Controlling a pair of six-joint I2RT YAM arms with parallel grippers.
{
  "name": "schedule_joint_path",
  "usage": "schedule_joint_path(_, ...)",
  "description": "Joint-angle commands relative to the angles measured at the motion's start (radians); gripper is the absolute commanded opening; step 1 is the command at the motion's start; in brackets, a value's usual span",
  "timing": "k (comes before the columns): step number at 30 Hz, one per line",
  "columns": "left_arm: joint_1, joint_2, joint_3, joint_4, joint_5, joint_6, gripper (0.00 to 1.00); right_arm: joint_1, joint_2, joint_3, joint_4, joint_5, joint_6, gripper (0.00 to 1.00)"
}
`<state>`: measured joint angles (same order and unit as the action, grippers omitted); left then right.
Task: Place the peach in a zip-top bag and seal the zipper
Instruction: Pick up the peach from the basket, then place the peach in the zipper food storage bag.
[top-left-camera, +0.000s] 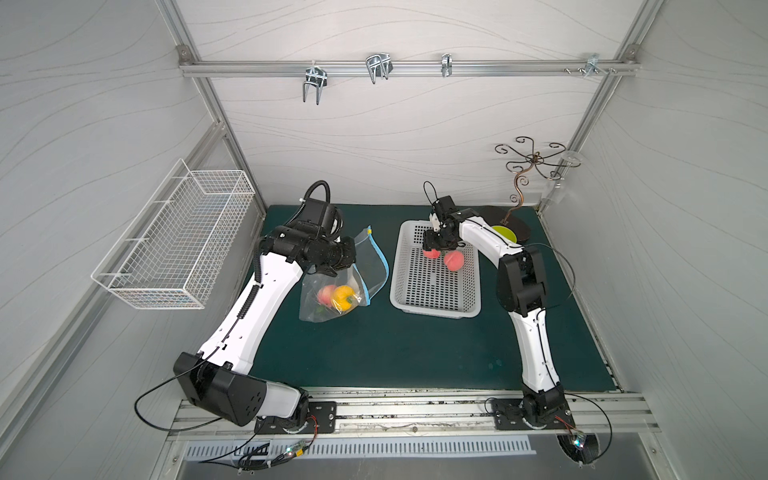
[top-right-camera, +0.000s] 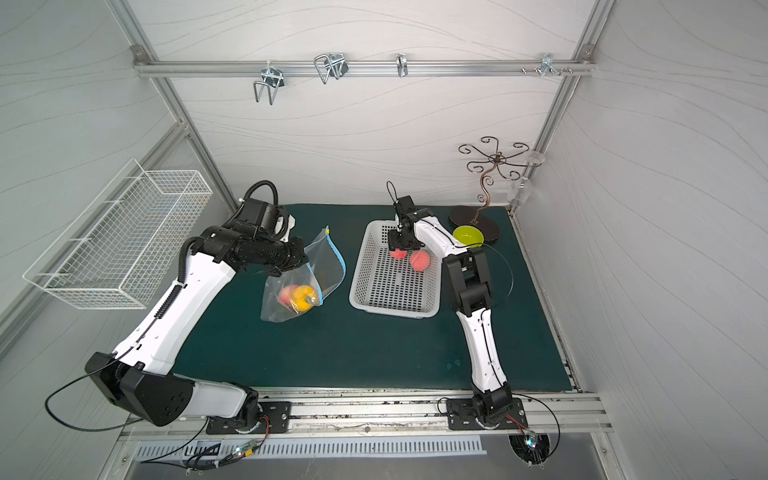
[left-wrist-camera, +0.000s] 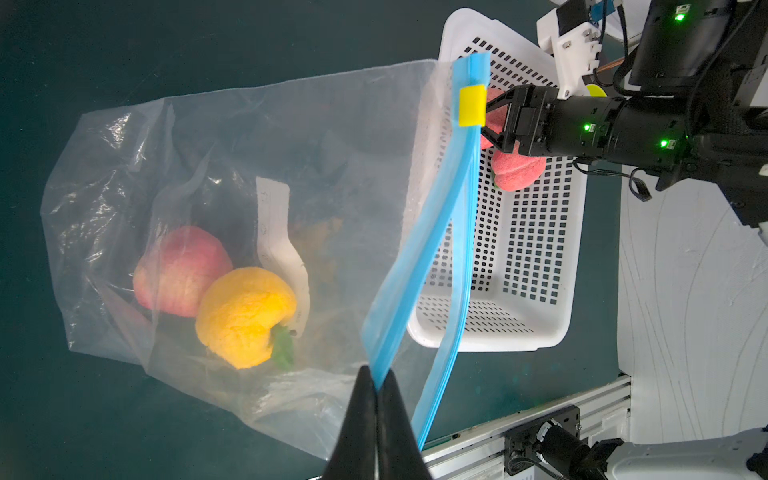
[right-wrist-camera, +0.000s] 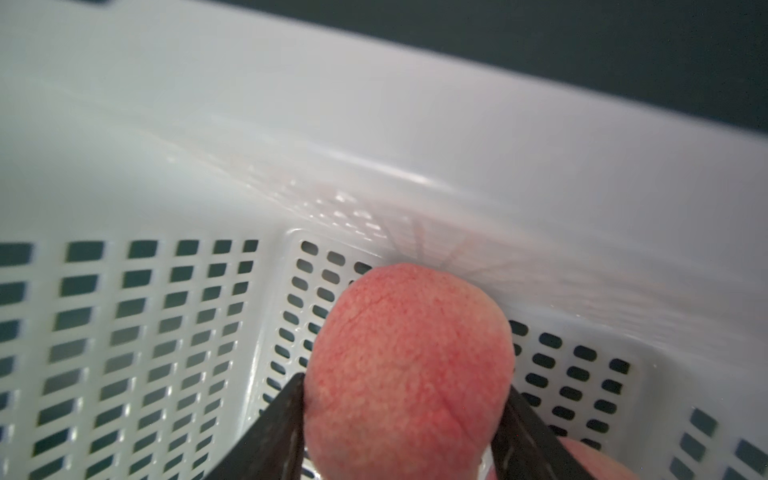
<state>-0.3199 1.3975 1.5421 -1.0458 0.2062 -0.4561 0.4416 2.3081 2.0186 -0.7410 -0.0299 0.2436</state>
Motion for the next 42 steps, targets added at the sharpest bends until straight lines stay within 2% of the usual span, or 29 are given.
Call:
schedule_joint_path(1, -0.004, 0.0, 0.015, 0.018, -0.002, 0.014, 0.0, -0.011, -0.118, -0.044, 0.018, -0.079, 0.012, 0.63)
schedule_joint_path(4, -0.004, 0.001, 0.012, 0.02, 0.001, 0.014, 0.0, -0.022, -0.219, -0.12, 0.09, -0.185, 0.037, 0.64)
schedule_joint_path(12, -0.004, 0.0, 0.006, 0.026, -0.001, 0.011, 0.0, -0.027, -0.482, -0.367, 0.388, -0.587, 0.155, 0.64)
schedule_joint_path(19, -0.004, 0.002, 0.002, 0.034, 0.007, 0.007, 0.0, 0.069, -0.543, -0.39, 0.42, -0.778, 0.13, 0.64)
schedule_joint_path(27, -0.004, -0.001, 0.003, 0.035, 0.015, 0.002, 0.0, 0.211, -0.475, -0.299, 0.356, -0.773, 0.073, 0.65)
schedule_joint_path(32, -0.005, -0.007, 0.008, 0.032, 0.017, 0.0, 0.0, 0.263, -0.414, -0.24, 0.302, -0.713, 0.051, 0.66)
schedule_joint_path(36, -0.004, -0.014, 0.026, 0.022, 0.025, -0.001, 0.0, 0.287, -0.388, -0.225, 0.277, -0.634, 0.039, 0.66)
schedule_joint_path(42, -0.004, -0.034, 0.065, 0.01, 0.036, -0.006, 0.0, 0.329, -0.355, -0.144, 0.158, -0.436, -0.038, 0.71)
